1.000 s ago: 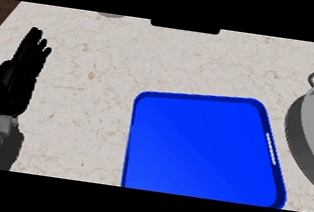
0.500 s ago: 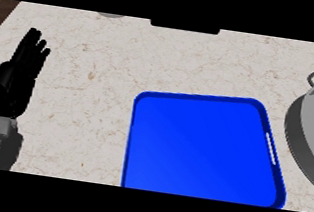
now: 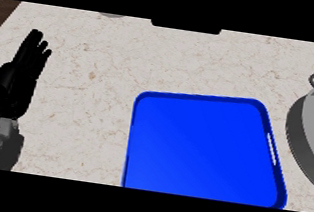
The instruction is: Pick the can from the tray and place it in the pot
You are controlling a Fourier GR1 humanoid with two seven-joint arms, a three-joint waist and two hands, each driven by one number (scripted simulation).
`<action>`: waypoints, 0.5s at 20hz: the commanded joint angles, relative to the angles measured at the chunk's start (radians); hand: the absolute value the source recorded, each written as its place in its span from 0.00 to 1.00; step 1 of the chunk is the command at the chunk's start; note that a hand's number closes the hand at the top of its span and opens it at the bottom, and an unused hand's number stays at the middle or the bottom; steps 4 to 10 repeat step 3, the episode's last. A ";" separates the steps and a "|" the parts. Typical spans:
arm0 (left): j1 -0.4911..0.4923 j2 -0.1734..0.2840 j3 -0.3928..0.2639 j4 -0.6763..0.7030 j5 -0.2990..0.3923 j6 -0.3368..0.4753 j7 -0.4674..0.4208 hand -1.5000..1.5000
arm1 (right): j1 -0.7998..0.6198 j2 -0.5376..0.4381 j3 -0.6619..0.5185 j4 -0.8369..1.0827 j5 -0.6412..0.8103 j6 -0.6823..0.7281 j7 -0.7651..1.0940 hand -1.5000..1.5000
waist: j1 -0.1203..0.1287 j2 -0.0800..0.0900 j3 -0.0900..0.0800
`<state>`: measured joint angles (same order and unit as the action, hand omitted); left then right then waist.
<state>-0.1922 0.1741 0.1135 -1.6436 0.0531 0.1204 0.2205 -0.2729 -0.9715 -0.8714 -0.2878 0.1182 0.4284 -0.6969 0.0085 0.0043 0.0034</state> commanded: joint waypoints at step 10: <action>-0.006 0.034 0.035 0.010 0.036 -0.040 0.023 0.50 | 0.016 -0.014 0.030 0.054 0.006 0.028 -0.072 0.00 | 0.005 0.001 0.001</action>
